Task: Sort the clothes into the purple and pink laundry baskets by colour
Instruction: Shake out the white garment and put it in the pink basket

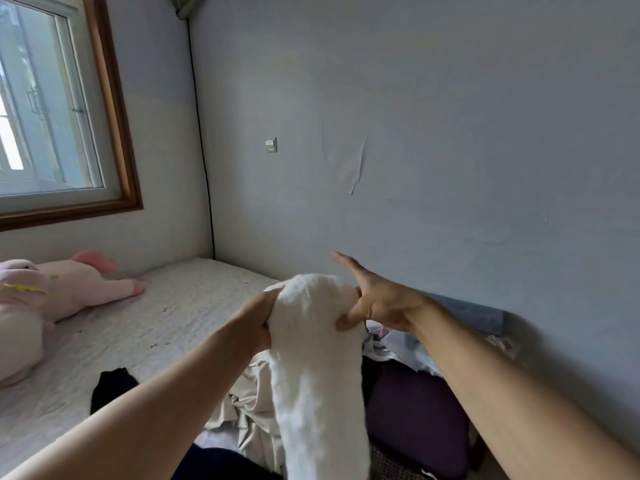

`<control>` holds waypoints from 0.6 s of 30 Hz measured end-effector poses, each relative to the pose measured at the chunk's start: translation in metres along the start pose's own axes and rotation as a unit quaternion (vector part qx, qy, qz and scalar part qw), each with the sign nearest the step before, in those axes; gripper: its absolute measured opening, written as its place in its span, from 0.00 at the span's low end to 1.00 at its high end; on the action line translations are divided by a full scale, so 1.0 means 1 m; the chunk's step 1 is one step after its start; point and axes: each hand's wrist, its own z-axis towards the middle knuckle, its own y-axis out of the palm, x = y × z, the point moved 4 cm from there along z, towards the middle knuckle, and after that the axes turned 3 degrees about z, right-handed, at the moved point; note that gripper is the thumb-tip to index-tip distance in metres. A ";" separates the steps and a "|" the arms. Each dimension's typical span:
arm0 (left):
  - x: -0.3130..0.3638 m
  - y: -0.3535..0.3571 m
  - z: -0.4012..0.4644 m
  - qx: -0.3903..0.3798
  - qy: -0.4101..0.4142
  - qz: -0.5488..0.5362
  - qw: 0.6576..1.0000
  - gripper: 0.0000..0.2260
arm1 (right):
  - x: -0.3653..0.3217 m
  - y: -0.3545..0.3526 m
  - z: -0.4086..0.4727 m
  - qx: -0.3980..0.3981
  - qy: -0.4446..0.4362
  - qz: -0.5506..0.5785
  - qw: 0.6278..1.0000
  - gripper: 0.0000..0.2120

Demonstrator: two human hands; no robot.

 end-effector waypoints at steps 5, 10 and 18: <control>-0.006 -0.002 -0.003 -0.018 -0.065 0.022 0.997 0.22 | 0.012 -0.009 -0.012 0.120 -0.012 -0.029 0.992 0.12; -0.016 0.011 -0.002 -0.054 0.074 0.340 0.936 0.36 | 0.036 -0.023 -0.007 0.182 0.002 -0.061 0.981 0.05; -0.032 0.020 0.026 0.147 0.110 0.646 0.741 0.12 | 0.074 -0.041 -0.009 0.223 -0.013 -0.027 0.974 0.02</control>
